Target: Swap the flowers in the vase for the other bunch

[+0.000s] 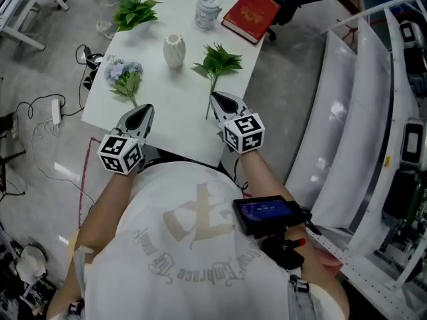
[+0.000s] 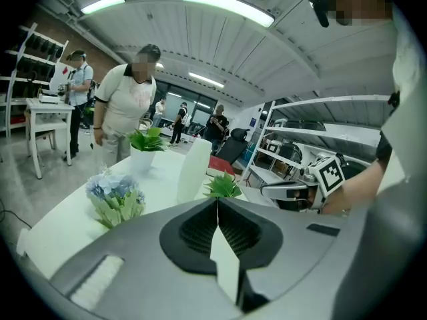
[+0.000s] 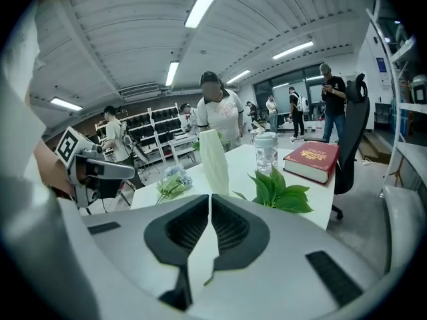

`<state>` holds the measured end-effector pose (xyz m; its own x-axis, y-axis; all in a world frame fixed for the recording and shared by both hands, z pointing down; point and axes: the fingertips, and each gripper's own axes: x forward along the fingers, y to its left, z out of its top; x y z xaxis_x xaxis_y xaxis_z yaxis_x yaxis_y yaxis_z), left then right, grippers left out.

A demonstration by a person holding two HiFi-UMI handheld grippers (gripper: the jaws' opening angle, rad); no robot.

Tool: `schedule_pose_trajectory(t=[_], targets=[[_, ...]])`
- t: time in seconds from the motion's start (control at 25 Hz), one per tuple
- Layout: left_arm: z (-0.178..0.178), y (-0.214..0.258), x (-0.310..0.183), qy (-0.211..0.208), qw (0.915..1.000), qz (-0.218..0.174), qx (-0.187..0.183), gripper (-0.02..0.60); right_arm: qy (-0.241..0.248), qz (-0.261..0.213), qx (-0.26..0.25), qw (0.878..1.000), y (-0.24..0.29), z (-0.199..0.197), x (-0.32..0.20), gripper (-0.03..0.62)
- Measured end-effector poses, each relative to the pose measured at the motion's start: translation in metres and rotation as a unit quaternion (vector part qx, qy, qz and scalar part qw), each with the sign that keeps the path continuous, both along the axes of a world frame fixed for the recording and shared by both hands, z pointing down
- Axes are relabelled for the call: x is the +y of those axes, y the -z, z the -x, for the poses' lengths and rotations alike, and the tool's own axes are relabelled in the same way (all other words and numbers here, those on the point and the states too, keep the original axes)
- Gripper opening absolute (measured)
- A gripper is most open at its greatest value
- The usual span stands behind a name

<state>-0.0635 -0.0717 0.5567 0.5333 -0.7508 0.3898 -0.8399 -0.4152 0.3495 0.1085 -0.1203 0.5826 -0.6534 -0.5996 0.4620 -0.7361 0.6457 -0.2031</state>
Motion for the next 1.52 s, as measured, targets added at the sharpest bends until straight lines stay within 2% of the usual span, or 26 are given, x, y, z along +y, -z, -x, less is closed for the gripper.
schedule_pose_trajectory(t=[0.32, 0.52, 0.56, 0.64, 0.88, 1.28, 1.52], targets=[[-0.005, -0.011, 0.007, -0.003, 0.9998, 0.015, -0.009, 0.008, -0.007, 0.022, 0.025, 0.999, -0.023, -0.007, -0.006, 0.012], [-0.009, -0.014, 0.015, -0.011, 0.9996, 0.025, -0.011, 0.008, -0.035, 0.055, 0.043, 0.997, -0.042, -0.021, -0.008, 0.016], [-0.008, -0.014, 0.017, -0.011, 0.9995, 0.028, -0.01, 0.008, -0.043, 0.064, 0.047, 0.996, -0.046, -0.024, -0.009, 0.027], [-0.006, -0.016, 0.021, -0.009, 0.9993, 0.033, -0.011, 0.008, -0.057, 0.083, 0.052, 0.994, -0.056, -0.028, -0.011, 0.093], [-0.003, -0.02, 0.038, -0.006, 0.9992, 0.039, -0.013, 0.008, -0.094, 0.124, 0.046, 0.987, -0.08, -0.042, -0.018, 0.095], [0.028, -0.022, 0.056, 0.038, 0.9983, 0.043, -0.012, 0.008, -0.111, 0.158, 0.06, 0.979, -0.108, -0.042, -0.039, 0.106], [0.045, -0.021, 0.062, 0.061, 0.9969, 0.046, -0.015, 0.008, -0.134, 0.17, 0.04, 0.975, -0.11, -0.036, -0.061, 0.109]])
